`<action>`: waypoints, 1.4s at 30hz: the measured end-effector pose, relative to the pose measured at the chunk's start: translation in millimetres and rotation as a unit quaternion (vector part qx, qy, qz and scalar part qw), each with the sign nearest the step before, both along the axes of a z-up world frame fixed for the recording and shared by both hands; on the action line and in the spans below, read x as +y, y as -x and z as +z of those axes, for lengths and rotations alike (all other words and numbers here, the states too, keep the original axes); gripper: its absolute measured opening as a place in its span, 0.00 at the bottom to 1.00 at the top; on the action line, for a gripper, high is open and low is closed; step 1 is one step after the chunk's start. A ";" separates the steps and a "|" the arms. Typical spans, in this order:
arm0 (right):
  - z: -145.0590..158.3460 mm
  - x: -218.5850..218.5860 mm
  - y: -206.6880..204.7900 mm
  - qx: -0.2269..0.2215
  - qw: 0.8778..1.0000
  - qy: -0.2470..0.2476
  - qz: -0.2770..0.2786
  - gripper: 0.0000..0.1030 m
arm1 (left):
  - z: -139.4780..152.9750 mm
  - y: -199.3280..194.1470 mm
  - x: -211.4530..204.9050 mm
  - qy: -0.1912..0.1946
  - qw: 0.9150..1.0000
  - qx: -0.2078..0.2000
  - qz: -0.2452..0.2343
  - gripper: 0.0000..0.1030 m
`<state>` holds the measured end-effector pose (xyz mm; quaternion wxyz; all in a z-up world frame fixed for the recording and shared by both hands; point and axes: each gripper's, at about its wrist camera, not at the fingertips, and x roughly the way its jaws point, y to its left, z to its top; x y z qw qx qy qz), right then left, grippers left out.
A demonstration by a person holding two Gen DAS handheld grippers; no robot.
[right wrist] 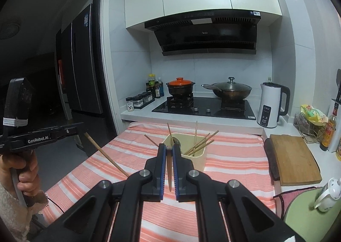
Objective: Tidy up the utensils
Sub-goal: 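Carry both chopsticks to the cream holder and lower them in, then open both tools to release the chopsticks into the holder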
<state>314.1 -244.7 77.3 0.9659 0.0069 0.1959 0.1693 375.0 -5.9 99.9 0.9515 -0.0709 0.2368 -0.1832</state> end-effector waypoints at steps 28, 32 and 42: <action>-70.6 27.2 -251.0 0.167 0.986 -0.006 0.010 0.06 | -73.3 -208.2 -33.9 -0.059 0.992 0.094 0.059 0.05; -81.1 27.7 -263.8 0.172 0.985 -0.012 0.005 0.10 | -80.6 -214.2 -33.6 -0.056 0.991 0.107 0.065 0.13; -28.7 6.7 -220.1 0.066 0.997 -0.024 -0.031 0.69 | -38.9 -163.0 -12.6 -0.054 0.994 0.024 0.092 0.99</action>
